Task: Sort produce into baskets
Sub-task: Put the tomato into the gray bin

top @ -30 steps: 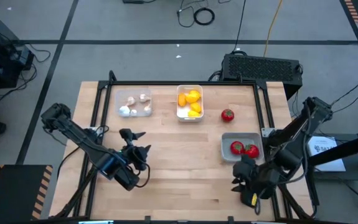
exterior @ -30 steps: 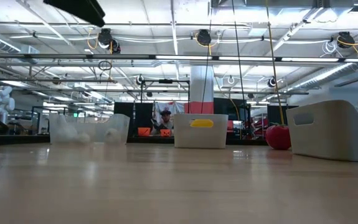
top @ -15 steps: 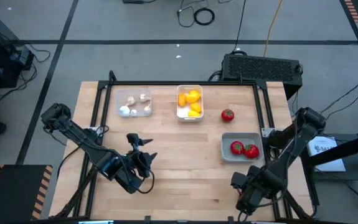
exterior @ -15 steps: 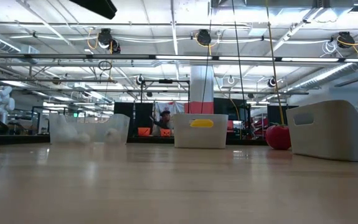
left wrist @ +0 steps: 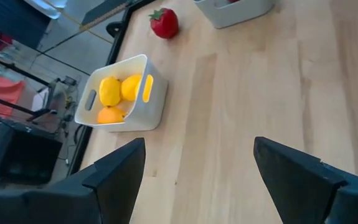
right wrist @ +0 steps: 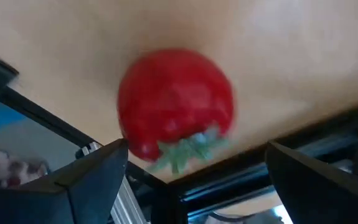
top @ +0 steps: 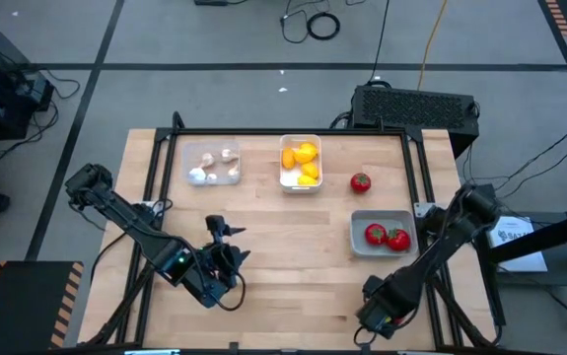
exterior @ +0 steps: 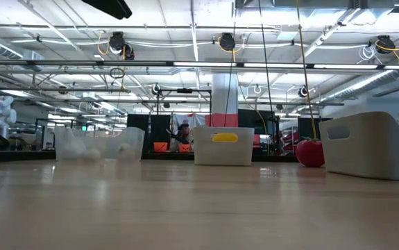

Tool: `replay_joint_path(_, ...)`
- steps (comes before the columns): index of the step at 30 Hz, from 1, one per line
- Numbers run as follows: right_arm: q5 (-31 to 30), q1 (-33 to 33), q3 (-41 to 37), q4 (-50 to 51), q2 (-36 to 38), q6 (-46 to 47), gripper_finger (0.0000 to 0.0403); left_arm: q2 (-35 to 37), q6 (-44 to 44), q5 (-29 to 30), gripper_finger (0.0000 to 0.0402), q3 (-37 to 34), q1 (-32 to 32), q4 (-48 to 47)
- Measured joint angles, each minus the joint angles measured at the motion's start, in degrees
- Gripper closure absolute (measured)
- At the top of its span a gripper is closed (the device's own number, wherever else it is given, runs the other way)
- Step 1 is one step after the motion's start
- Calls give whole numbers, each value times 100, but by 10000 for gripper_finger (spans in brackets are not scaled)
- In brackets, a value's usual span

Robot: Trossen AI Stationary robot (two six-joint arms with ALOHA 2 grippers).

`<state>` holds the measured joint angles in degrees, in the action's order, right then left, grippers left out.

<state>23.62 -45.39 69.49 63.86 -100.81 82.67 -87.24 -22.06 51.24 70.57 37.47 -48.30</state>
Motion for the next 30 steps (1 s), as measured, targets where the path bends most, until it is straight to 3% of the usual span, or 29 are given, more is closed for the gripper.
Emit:
replay_joint_path(4,310,117,-375,-791,-200,-445,34,0,-4,-128,98,0,0,-1)
replay_joint_path(11,460,104,-1113,-1914,-214,-237,34,0,-7,-164,98,0,0,5)
replay_joint_path(18,484,66,-1233,-1975,-205,-317,41,0,-4,-160,98,0,0,8)
replay_joint_path(27,560,141,-899,-1830,-203,-571,124,0,-4,-151,98,2,0,36)
replay_joint_path(30,616,185,-601,-1426,-199,-746,131,0,-2,-150,98,2,0,34)
